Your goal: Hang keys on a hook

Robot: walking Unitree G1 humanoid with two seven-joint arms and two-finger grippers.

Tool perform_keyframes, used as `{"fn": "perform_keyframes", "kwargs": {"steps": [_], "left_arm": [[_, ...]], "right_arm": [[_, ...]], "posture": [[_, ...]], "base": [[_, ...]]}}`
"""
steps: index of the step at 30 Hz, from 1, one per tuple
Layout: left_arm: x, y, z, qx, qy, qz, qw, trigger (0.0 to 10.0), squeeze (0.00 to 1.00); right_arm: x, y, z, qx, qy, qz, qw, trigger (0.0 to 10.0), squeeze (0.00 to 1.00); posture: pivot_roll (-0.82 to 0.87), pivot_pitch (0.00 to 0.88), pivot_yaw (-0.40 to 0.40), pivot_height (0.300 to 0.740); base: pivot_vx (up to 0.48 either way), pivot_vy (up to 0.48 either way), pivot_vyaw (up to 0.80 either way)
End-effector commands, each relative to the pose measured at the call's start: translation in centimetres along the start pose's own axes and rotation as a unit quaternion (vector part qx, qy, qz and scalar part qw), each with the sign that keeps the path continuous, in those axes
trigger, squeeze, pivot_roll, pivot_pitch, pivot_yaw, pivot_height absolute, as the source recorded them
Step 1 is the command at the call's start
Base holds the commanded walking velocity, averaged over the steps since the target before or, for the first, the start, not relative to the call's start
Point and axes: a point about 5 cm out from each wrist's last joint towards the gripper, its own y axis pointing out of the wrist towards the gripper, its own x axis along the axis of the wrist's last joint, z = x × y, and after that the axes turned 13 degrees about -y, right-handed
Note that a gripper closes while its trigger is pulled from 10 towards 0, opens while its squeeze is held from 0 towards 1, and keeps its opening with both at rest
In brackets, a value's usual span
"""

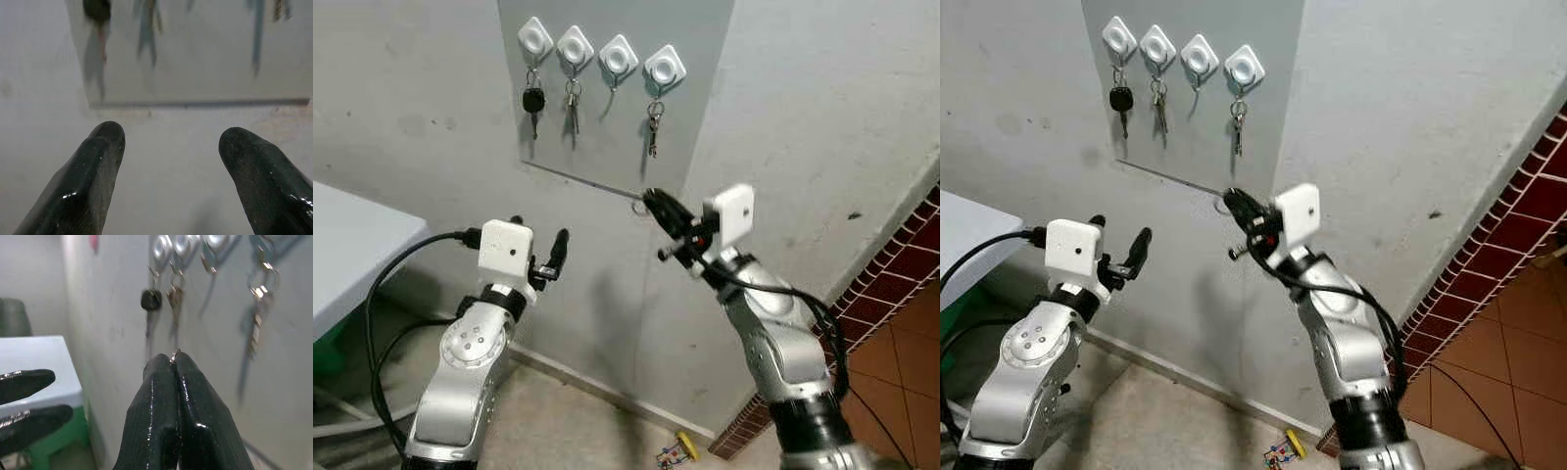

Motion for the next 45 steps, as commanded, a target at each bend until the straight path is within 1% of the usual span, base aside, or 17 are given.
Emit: {"fn": "perform_keyframes", "kwargs": {"steps": [1, 9, 13, 19, 20, 24, 26, 27, 29, 31, 32, 33, 35, 36, 38, 42, 45], "left_arm": [[0.6, 0.3, -0.3, -0.018, 0.017, -0.017, 1.0, 10.0, 0.0], [1.2, 0.9, 0.0, -0.027, 0.028, -0.034, 0.999, 10.0, 0.0], [2.2, 1.4, -0.6, -0.052, -0.003, -0.052, 0.997, 10.0, 0.0], [2.2, 1.5, -0.9, -0.053, -0.008, -0.054, 0.997, 10.0, 0.0], [2.1, 1.5, -1.0, -0.055, -0.024, -0.054, 0.997, 10.0, 0.0], [1.8, 1.4, -0.6, -0.034, -0.026, -0.046, 0.998, 10.0, 0.0], [1.0, 0.9, 0.4, 0.008, -0.046, -0.033, 0.998, 10.0, 0.0], [1.0, 0.9, 0.4, 0.008, -0.046, -0.033, 0.998, 10.0, 0.0], [0.3, 0.4, 1.0, 0.037, -0.056, -0.026, 0.997, 10.0, 0.0], [0.1, 0.2, 1.1, 0.044, -0.059, -0.023, 0.997, 10.0, 0.0], [-0.5, -0.2, 1.5, 0.065, -0.068, -0.016, 0.995, 10.0, 0.0], [-0.5, -0.2, 1.5, 0.065, -0.068, -0.016, 0.995, 10.0, 0.0], [-1.1, -0.9, 1.9, 0.091, -0.09, -0.01, 0.992, 10.0, 0.0], [-1.1, -0.9, 1.9, 0.091, -0.09, -0.01, 0.992, 10.0, 0.0], [-1.8, -1.4, 2.3, 0.113, -0.108, -0.001, 0.988, 10.0, 0.0], [-2.3, -1.7, 2.8, 0.13, -0.117, 0.008, 0.985, 10.0, 0.0], [-3.0, -2.0, 3.6, 0.151, -0.142, 0.021, 0.978, 10.0, 0.0]], "right_arm": [[0.3, 0.4, -0.2, 0.009, 0.007, -0.008, 1.0, 10.0, 0.0], [1.1, 1.8, -0.3, 0.035, 0.021, -0.028, 0.999, 10.0, 0.0], [1.4, 4.4, -0.5, 0.07, 0.03, -0.031, 0.997, 10.0, 0.0], [1.6, 5.3, -0.7, 0.071, 0.031, -0.031, 0.996, 10.0, 0.0], [1.7, 5.7, -0.8, 0.073, 0.032, -0.034, 0.996, 10.0, 0.0], [1.6, 5.5, -0.7, 0.067, 0.035, -0.037, 0.996, 10.0, 0.0], [0.3, 3.9, -1.0, 0.035, 0.044, -0.031, 0.998, 10.0, 0.0], [0.3, 3.9, -1.0, 0.035, 0.044, -0.031, 0.998, 10.0, 0.0], [-0.8, 1.7, -1.5, -0.009, 0.046, -0.023, 0.999, 10.0, 0.0], [-1.1, 1.0, -1.7, -0.023, 0.041, -0.02, 0.999, 10.0, 0.0], [-1.7, -0.9, -2.3, -0.065, 0.028, -0.015, 0.997, 10.0, 0.0], [-1.7, -0.9, -2.3, -0.065, 0.028, -0.015, 0.997, 10.0, 0.0], [-2.6, -3.4, -2.8, -0.112, 0.016, 0.008, 0.994, 10.0, 0.0], [-2.6, -3.4, -2.8, -0.112, 0.016, 0.008, 0.994, 10.0, 0.0], [-3.3, -5.5, -2.9, -0.15, 0.005, 0.03, 0.988, 10.0, 0.0], [-3.9, -6.8, -3.0, -0.178, -0.004, 0.052, 0.983, 10.0, 0.0], [-4.3, -7.7, -2.9, -0.206, -0.002, 0.067, 0.976, 10.0, 0.0]], "posture": [[-0.05, 0.0, -0.061, 0.74], [-0.05, 0.0, -0.063, 0.74], [-0.05, 0.0, -0.069, 0.74], [-0.04, 0.0, -0.07, 0.74], [-0.04, 0.0, -0.074, 0.74], [-0.04, 0.0, -0.074, 0.74], [-0.04, 0.0, -0.073, 0.74], [-0.04, 0.0, -0.073, 0.74], [-0.04, 0.0, -0.066, 0.74], [-0.05, 0.0, -0.064, 0.74], [-0.05, 0.0, -0.058, 0.74], [-0.05, 0.0, -0.058, 0.74], [-0.07, 0.0, -0.046, 0.74], [-0.07, 0.0, -0.046, 0.74], [-0.08, 0.0, -0.038, 0.74], [-0.08, 0.0, -0.034, 0.74], [-0.09, 0.0, -0.028, 0.74]], "base": [[0.0, 0.0, 0.0], [0.0, 0.0, 0.0], [0.0, 0.0, 0.0], [0.0, 0.0, 0.0], [0.0, 0.0, 0.0], [0.0, 0.0, 0.0], [0.0, 0.0, 0.0], [0.0, 0.0, 0.0], [0.0, 0.0, 0.0], [0.0, 0.0, 0.0], [0.0, 0.0, 0.0], [0.0, 0.0, 0.0], [0.0, 0.0, 0.0], [0.0, 0.0, 0.0], [0.0, 0.0, 0.0], [0.0, 0.0, 0.0], [0.0, 0.0, 0.0]]}}
